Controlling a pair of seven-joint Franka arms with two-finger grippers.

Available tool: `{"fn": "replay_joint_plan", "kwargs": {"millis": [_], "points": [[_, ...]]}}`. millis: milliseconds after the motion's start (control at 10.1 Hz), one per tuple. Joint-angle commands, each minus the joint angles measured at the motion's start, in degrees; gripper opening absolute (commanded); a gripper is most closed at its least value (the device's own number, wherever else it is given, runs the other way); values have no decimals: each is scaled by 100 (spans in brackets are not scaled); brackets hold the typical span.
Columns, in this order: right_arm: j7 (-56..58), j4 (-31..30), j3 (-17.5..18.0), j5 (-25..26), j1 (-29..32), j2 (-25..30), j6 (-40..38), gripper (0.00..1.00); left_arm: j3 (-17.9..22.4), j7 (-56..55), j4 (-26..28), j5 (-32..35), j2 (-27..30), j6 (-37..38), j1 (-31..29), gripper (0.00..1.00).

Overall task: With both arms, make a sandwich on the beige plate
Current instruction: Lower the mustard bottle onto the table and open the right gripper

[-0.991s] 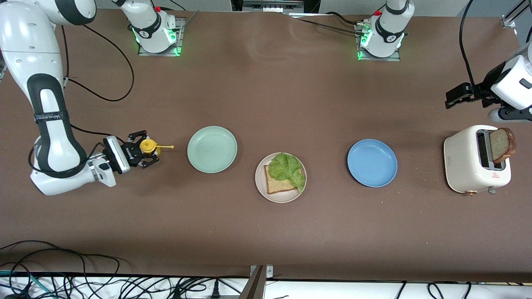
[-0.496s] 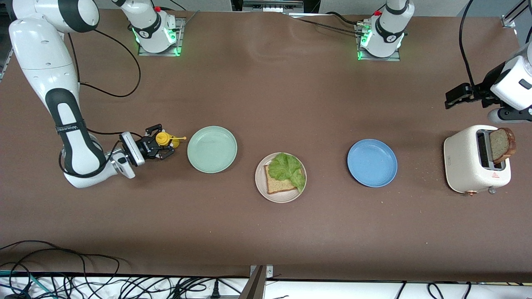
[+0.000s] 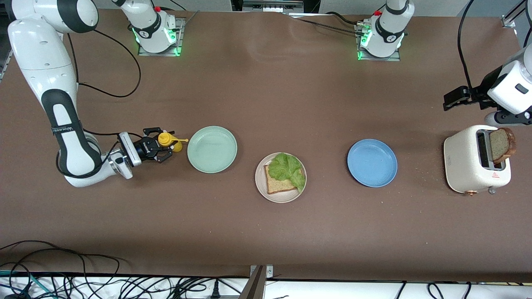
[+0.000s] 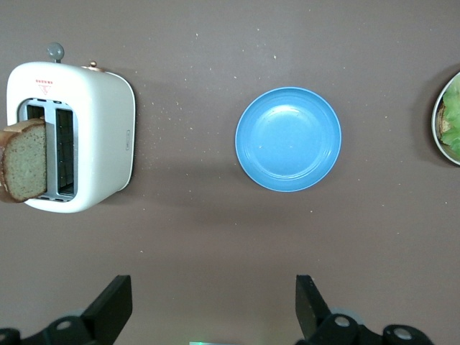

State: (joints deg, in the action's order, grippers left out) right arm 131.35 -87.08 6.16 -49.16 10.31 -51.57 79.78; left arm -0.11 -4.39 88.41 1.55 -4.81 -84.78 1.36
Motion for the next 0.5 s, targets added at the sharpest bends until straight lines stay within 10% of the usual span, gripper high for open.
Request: {"fn": "replay_joint_plan", "kwargs": {"millis": [0,396], "points": [[58,50,43,-68,85,42,-120,100,37,-53,-131,-102,-169,137,-196,100],[-223,829,-175,738,173,77,-208,100,55,-141,-148,-102,-889,94,-1311,100]]}}
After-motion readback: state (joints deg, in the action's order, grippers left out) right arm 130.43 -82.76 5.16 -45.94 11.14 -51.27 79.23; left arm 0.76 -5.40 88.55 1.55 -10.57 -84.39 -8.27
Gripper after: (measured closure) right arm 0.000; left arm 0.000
